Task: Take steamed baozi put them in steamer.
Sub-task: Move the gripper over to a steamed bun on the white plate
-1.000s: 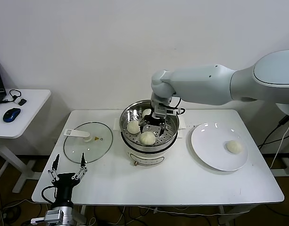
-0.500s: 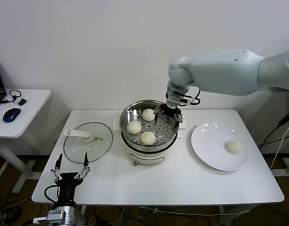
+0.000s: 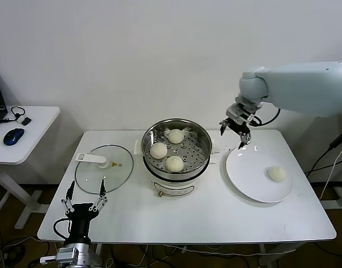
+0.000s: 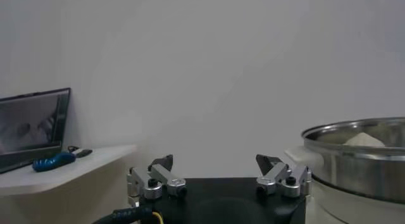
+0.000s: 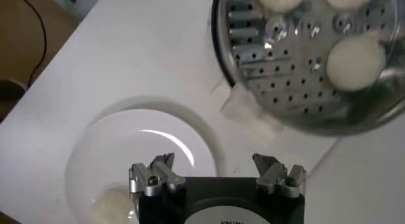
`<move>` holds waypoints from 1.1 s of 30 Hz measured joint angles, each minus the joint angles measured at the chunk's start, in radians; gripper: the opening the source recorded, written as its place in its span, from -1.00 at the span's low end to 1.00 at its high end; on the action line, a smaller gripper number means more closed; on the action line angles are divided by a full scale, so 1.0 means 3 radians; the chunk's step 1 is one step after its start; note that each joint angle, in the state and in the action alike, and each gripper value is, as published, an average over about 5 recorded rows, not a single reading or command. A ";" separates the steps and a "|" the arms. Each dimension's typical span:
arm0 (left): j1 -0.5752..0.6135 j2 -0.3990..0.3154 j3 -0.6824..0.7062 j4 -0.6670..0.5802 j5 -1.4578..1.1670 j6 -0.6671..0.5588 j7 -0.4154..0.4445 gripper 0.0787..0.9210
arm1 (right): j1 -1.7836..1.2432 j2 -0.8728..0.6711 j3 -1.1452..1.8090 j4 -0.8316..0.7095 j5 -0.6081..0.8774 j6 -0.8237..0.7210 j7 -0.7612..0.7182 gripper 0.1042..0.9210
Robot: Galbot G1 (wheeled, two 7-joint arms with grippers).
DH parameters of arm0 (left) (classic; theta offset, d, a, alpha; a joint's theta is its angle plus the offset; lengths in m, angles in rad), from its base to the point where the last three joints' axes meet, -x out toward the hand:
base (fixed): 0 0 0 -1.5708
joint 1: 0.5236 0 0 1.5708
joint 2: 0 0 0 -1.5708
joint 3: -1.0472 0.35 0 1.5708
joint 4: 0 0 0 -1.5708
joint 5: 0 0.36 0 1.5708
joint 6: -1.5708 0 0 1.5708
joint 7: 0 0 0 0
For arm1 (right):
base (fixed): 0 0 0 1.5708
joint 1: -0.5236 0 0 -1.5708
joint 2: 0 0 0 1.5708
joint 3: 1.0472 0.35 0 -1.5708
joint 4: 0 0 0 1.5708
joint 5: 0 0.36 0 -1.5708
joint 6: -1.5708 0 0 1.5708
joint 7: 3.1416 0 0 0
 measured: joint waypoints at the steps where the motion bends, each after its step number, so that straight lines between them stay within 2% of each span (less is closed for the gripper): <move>1: 0.0000 0.0000 -0.0001 0.0002 0.0000 0.0001 0.0000 0.77 | -0.0022 -0.0044 -0.0002 -0.0016 -0.0002 -0.0033 -0.0007 0.76; 17: 0.0025 0.0000 0.0002 0.0029 0.0054 0.0003 -0.0004 0.77 | -0.0540 -0.0694 0.0178 -0.0503 -0.0326 -0.0156 -0.0086 0.76; 33: 0.0084 0.0000 -0.0004 0.0052 0.0135 -0.0030 -0.0033 0.77 | -0.1272 -0.0964 0.0710 -0.1157 -0.0712 0.0008 -0.0073 0.76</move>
